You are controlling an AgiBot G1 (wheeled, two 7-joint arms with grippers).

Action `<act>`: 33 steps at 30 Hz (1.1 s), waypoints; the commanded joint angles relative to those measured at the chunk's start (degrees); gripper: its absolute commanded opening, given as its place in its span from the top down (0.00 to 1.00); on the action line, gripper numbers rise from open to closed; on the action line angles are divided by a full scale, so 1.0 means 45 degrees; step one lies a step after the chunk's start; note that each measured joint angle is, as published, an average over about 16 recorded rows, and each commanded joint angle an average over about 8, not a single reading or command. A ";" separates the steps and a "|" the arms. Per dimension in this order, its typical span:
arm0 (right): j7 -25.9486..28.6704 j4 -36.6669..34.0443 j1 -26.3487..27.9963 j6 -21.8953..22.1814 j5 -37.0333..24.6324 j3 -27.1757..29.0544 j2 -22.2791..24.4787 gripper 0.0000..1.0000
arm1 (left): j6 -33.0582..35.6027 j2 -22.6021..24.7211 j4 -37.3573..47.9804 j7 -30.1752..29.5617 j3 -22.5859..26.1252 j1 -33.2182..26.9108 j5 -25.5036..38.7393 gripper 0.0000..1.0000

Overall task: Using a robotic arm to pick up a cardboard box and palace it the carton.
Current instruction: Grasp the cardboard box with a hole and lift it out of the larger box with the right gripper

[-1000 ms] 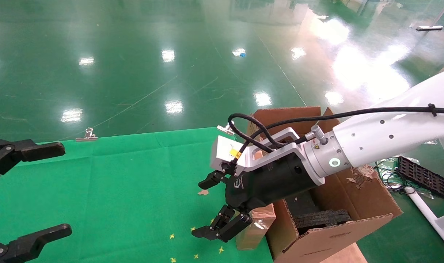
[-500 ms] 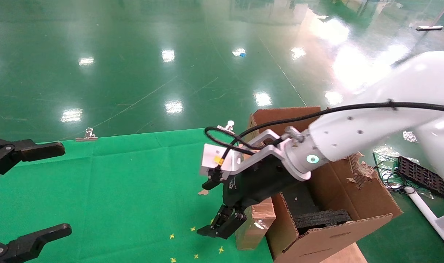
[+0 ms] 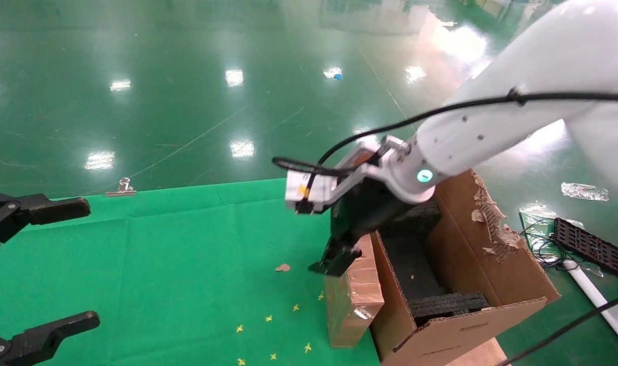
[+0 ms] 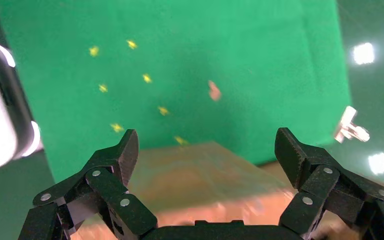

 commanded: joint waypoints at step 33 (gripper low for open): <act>0.0943 -0.1583 0.4131 0.0361 0.3524 -0.6766 0.0199 0.00 | -0.0008 -0.0007 0.0000 0.0009 0.0018 -0.0004 -0.0012 0.00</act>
